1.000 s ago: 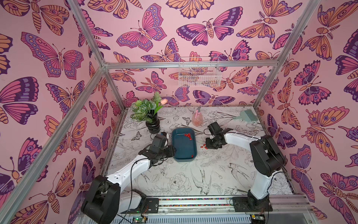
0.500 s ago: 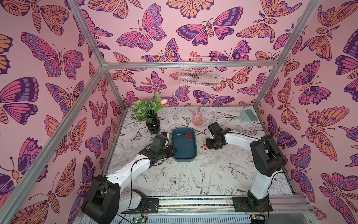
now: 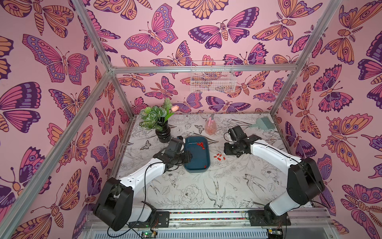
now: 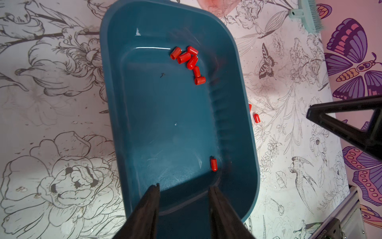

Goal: Take the screw protection sleeves out of the storage box
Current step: Pick up the screw protection sleeve from the storage box.

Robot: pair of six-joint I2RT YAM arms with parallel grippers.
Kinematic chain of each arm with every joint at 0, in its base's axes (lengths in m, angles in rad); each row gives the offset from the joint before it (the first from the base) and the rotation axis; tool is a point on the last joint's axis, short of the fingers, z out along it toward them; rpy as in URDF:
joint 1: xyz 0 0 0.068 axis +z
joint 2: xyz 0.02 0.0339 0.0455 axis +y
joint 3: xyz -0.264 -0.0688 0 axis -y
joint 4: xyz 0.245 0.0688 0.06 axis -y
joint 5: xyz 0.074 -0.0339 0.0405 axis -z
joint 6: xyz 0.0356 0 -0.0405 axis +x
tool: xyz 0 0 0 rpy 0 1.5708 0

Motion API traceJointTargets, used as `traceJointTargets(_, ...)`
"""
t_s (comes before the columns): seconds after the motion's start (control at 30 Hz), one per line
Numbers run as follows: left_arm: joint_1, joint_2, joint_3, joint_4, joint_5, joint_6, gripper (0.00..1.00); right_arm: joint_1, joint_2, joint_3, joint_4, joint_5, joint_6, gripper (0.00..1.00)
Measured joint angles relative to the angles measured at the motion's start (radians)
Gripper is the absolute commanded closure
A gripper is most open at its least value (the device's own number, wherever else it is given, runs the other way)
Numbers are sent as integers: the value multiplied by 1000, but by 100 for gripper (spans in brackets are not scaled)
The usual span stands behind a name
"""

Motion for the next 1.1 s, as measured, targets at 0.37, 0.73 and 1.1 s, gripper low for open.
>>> traceJointTargets(0.37, -42, 209, 209, -3, -15, 44, 58, -10, -128, -1, -75, 35, -27, 63)
traceJointTargets(0.73, -56, 449, 394, -66, -108, 156, 64, -45, -178, -46, -104, 35, -53, 63)
traceJointTargets(1.1, -35, 599, 511, -79, -135, 173, 69, -69, -216, -92, -108, 30, -69, 64)
